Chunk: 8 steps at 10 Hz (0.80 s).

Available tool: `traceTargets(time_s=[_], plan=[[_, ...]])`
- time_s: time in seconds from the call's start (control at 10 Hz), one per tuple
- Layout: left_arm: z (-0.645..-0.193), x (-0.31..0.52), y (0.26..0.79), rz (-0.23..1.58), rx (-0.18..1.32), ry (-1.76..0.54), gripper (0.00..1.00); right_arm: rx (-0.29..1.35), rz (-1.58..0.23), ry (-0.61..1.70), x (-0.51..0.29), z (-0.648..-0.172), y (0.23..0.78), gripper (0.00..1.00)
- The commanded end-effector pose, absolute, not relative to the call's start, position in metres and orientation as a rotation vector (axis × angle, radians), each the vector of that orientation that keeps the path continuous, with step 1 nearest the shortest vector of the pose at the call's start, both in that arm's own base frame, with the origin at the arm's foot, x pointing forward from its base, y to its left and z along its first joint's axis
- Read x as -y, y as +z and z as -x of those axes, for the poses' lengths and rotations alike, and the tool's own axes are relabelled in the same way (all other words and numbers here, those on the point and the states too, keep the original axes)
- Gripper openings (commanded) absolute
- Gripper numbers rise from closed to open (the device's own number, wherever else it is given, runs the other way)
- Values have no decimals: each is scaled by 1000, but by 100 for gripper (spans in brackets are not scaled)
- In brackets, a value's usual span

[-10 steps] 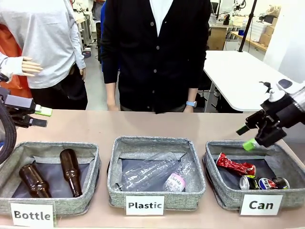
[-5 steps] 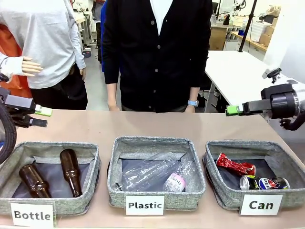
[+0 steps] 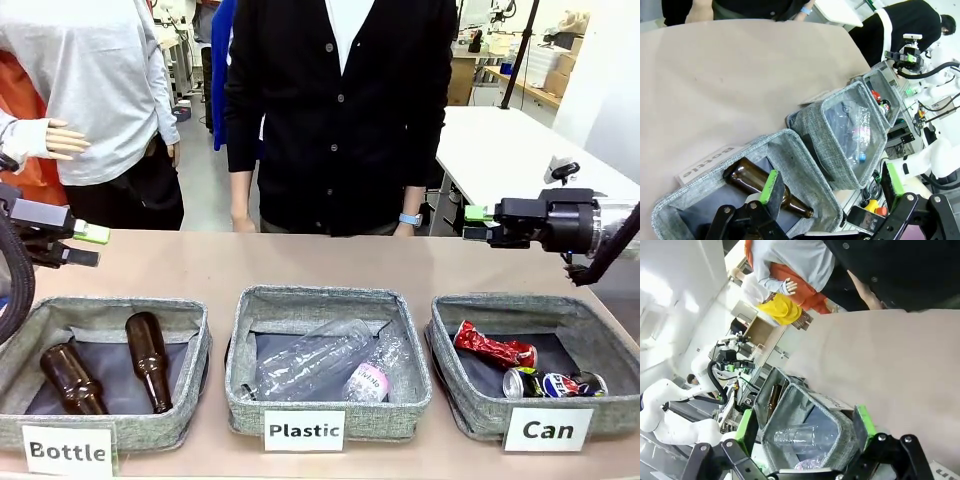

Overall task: Sort the can waste into the basket.
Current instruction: Pick up the can waste from the table and place it in the right Fabric basket.

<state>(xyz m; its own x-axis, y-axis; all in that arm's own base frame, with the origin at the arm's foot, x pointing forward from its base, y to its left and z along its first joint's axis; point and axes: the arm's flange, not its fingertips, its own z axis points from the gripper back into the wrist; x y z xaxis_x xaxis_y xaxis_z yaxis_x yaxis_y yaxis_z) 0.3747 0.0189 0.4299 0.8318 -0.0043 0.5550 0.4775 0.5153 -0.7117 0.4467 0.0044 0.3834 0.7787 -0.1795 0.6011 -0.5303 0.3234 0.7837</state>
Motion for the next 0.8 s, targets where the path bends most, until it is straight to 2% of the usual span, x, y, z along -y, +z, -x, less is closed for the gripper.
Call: traceTargets(time_s=[0.0, 0.7], plan=[[-371, -20, 431, 1002, 529, -311, 100, 694, -1249, 256, 0, -439, 389, 100], [-371, -20, 431, 1002, 529, -311, 100, 694, -1249, 256, 0, -439, 389, 100]])
